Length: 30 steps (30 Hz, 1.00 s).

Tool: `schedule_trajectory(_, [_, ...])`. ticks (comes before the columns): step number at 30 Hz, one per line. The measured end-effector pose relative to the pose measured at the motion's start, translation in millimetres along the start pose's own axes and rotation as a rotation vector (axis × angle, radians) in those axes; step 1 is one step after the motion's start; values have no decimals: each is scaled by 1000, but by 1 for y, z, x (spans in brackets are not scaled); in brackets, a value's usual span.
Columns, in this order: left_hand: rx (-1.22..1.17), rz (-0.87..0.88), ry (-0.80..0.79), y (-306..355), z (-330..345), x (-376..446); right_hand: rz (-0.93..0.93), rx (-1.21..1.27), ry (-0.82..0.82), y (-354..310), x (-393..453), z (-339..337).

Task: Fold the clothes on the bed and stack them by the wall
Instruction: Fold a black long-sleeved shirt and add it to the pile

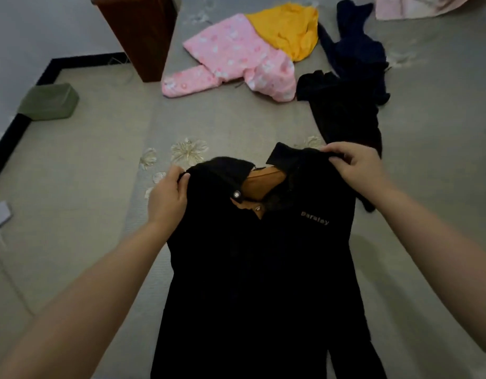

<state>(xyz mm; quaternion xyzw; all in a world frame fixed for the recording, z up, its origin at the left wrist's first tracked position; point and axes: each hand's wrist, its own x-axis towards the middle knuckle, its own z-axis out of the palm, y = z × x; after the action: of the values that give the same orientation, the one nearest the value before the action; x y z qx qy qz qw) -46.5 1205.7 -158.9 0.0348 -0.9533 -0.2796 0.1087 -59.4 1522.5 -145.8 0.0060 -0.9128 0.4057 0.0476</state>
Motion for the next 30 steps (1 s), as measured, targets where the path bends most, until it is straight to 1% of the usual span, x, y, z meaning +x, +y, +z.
schedule_trajectory(3, [-20, -41, 60, -8, 19, 27, -23, 39, 56, 11, 18, 18])
schedule_trajectory(5, [-35, -36, 93, -11, 32, 51, -61, 29, 127, 19, 35, 29])
schedule_trajectory(7, [-11, -24, 107, -13, 49, 78, -77, -27, 219, 30, 57, 45])
schedule_trajectory(8, [19, -33, 110, -16, 61, 93, -72, -85, 223, 38, 69, 57])
schedule_trajectory(9, [52, -62, 103, -20, 75, 104, -39, -165, 162, 45, 78, 71])
schedule_trajectory(12, [157, -164, -11, -40, 129, 102, 159, -546, -289, 75, 75, 131])
schedule_trajectory(13, [213, -155, -73, -49, 148, 86, 180, -604, -368, 85, 62, 152])
schedule_trajectory(15, [324, -109, -237, -71, 183, 36, 142, -602, -426, 103, 21, 189])
schedule_trajectory(17, [390, -94, -380, -95, 201, -20, 94, -599, -492, 113, -29, 217])
schedule_trajectory(20, [426, -170, -475, -131, 196, -93, 62, -587, -631, 117, -92, 250])
schedule_trajectory(22, [411, -229, -480, -151, 178, -128, 63, -563, -670, 116, -121, 264])
schedule_trajectory(24, [405, -277, -496, -168, 157, -156, 67, -534, -641, 115, -140, 274])
schedule_trajectory(27, [381, -457, -551, -186, 129, -187, 101, -505, -579, 117, -154, 280])
schedule_trajectory(28, [379, -483, -563, -190, 121, -194, 101, -511, -570, 117, -154, 281])
schedule_trajectory(30, [353, -479, -544, -194, 111, -202, 93, -527, -548, 117, -154, 283])
